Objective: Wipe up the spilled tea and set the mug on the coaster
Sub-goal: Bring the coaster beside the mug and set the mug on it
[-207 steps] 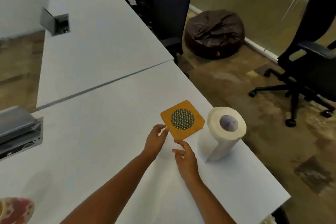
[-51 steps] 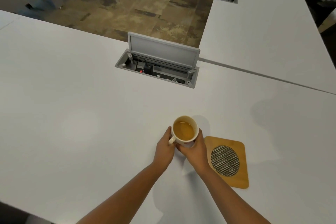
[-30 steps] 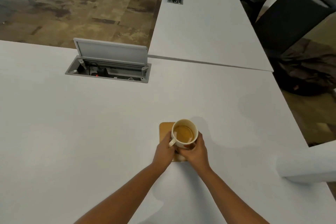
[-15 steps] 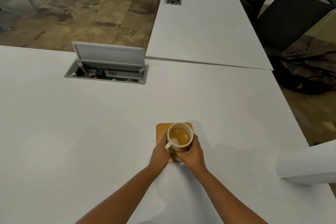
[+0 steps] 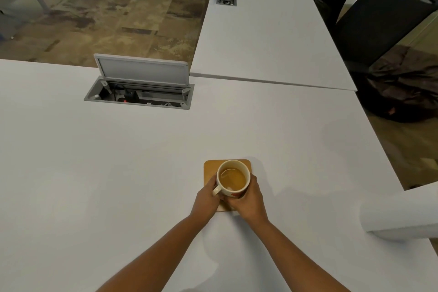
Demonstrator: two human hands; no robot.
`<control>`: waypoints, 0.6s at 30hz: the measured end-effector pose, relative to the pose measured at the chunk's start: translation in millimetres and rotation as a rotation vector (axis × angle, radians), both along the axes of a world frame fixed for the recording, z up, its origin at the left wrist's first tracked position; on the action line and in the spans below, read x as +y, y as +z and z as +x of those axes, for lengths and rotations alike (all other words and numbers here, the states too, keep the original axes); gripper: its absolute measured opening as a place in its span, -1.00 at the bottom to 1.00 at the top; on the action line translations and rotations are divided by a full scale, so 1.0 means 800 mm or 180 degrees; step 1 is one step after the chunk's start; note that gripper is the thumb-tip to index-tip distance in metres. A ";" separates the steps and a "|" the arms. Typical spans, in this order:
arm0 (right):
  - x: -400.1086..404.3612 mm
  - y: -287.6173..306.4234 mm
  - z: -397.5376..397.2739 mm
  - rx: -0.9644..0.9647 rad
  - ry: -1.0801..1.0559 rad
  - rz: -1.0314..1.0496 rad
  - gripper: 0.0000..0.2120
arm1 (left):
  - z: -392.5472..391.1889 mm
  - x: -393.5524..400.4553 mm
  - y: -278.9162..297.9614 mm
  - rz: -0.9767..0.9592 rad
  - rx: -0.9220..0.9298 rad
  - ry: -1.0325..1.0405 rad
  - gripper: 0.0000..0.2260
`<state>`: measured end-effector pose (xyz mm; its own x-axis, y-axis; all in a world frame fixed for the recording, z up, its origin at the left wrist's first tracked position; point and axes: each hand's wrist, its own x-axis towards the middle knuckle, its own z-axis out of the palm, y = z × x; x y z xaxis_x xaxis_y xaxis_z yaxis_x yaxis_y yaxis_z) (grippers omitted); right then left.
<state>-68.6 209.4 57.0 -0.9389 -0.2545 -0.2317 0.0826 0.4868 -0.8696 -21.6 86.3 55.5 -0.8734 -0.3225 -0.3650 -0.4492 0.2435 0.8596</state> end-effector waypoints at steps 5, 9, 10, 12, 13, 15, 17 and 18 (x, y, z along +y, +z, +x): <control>-0.002 -0.001 0.002 0.0015 0.0007 -0.0125 -0.20 | 0.000 -0.002 0.007 -0.0136 0.0006 -0.0066 -0.64; -0.002 0.001 0.001 -0.0104 0.0074 -0.0156 -0.14 | 0.003 -0.002 0.006 -0.0248 -0.0040 -0.0092 -0.62; -0.001 0.003 0.001 -0.0107 0.0109 -0.0171 -0.16 | 0.005 -0.003 0.005 -0.0267 -0.0056 -0.0104 -0.61; 0.002 0.008 -0.002 -0.0157 0.0191 -0.0210 -0.20 | 0.007 -0.007 0.007 -0.0302 -0.0113 -0.0159 -0.60; 0.004 0.010 -0.004 -0.0213 0.0258 -0.0245 -0.21 | 0.007 -0.008 0.009 -0.0299 -0.0123 -0.0202 -0.60; 0.009 0.016 -0.006 -0.0316 0.0453 -0.0313 -0.23 | 0.009 -0.011 0.013 -0.0267 -0.0088 -0.0272 -0.62; 0.019 0.019 -0.008 -0.0414 0.0678 -0.0284 -0.27 | 0.012 -0.015 0.017 -0.0219 -0.0084 -0.0410 -0.59; 0.026 0.019 -0.010 -0.0410 0.0772 -0.0209 -0.31 | 0.015 -0.018 0.018 -0.0193 -0.0104 -0.0510 -0.56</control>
<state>-76.5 230.4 72.4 -0.8126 -0.4866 -0.3207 0.0825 0.4487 -0.8898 -9.9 71.8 69.9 -0.9033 -0.2025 -0.3782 -0.4280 0.3651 0.8268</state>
